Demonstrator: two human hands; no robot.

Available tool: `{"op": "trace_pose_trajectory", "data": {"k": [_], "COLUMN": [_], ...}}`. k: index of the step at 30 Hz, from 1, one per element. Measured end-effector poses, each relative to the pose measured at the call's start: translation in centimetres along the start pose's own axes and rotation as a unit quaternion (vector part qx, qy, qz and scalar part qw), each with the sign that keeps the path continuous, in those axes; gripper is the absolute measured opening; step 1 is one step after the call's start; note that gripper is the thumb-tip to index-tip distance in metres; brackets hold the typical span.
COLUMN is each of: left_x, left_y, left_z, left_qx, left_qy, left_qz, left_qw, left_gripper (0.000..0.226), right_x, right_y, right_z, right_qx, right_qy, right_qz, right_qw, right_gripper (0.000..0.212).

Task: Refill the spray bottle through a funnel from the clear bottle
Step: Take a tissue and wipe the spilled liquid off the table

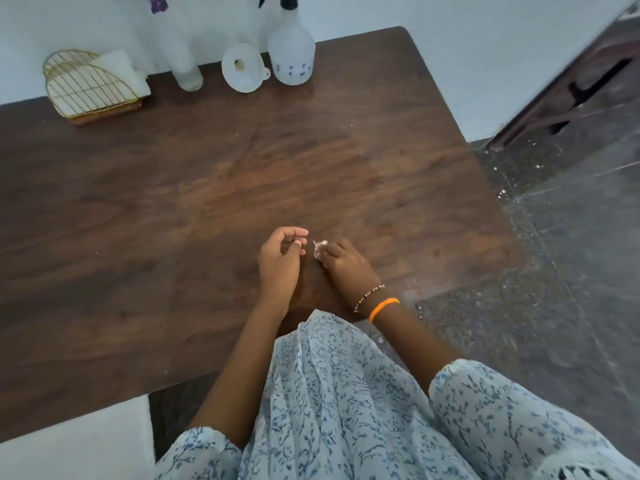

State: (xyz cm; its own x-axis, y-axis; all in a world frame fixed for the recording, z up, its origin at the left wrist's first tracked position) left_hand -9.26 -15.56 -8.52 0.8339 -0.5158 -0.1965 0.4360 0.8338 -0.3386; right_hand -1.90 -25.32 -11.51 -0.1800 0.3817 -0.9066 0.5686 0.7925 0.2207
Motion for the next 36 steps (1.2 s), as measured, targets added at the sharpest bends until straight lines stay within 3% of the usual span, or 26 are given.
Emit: {"op": "trace_pose_trajectory", "data": {"k": [3, 5, 6, 8, 10, 14, 18, 21, 24, 28, 36], "left_x": [0.7, 1.9, 2.5, 3.7, 4.8, 7.0, 10.3, 13.3, 17.8, 25.8, 44.5], "left_y": [-0.9, -1.7, -2.2, -3.1, -3.9, -4.9, -5.4, -5.8, -6.4, -6.8, -6.4], "left_z": [-0.2, -0.2, -0.1, 0.0, 0.2, 1.8, 3.7, 4.9, 5.9, 7.8, 10.6], "left_qx": [-0.001, -0.002, -0.003, -0.004, -0.002, 0.02, 0.039, 0.051, 0.065, 0.085, 0.063], "left_qy": [0.002, 0.003, 0.005, 0.011, 0.025, 0.04, 0.05, 0.051, 0.07, 0.076, 0.08], "left_qz": [-0.025, -0.05, -0.064, -0.091, -0.121, -0.173, -0.21, -0.231, -0.264, -0.292, -0.304], "left_qw": [1.0, 0.999, 0.998, 0.996, 0.992, 0.984, 0.976, 0.97, 0.96, 0.95, 0.947], "left_gripper": [0.026, 0.026, 0.027, 0.028, 0.027, 0.023, 0.022, 0.023, 0.025, 0.027, 0.025], "right_x": [-2.5, -3.5, -3.9, -5.3, -7.0, -9.7, -11.2, -13.2, -15.5, -17.5, -20.0], "right_y": [-1.6, -2.3, -2.8, -3.7, -4.5, -4.9, -5.3, -5.4, -5.3, -4.4, -2.9], "right_z": [0.9, 3.1, 4.4, 6.5, 7.6, 9.4, 12.0, 13.8, 17.5, 24.6, 41.8], "right_qx": [0.03, 0.14, 0.206, 0.314, 0.385, 0.418, 0.454, 0.447, 0.449, 0.473, 0.535], "right_qy": [-0.024, -0.014, 0.007, 0.093, 0.151, 0.183, 0.293, 0.333, 0.351, 0.42, 0.34], "right_qz": [0.021, 0.024, 0.038, 0.103, 0.149, 0.153, 0.195, 0.216, 0.254, 0.27, 0.245], "right_qw": [0.999, 0.99, 0.978, 0.939, 0.898, 0.876, 0.819, 0.802, 0.782, 0.726, 0.733], "right_gripper": [0.026, 0.016, 0.013, 0.027, 0.03, 0.019, 0.029, 0.034, 0.032, 0.017, 0.01]}}
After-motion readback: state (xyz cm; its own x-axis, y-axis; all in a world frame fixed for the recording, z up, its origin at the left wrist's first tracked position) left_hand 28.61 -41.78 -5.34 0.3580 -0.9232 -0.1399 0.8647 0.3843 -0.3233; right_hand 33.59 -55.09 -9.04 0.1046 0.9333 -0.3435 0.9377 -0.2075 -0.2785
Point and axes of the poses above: each hand's wrist, its own y-axis towards the middle knuckle, its own x-axis out of the palm, z = x × y, the point moved 7 cm from there along y, towards the middle knuckle, and after that the axes turned 11 degrees about z, right-handed, at the moved point
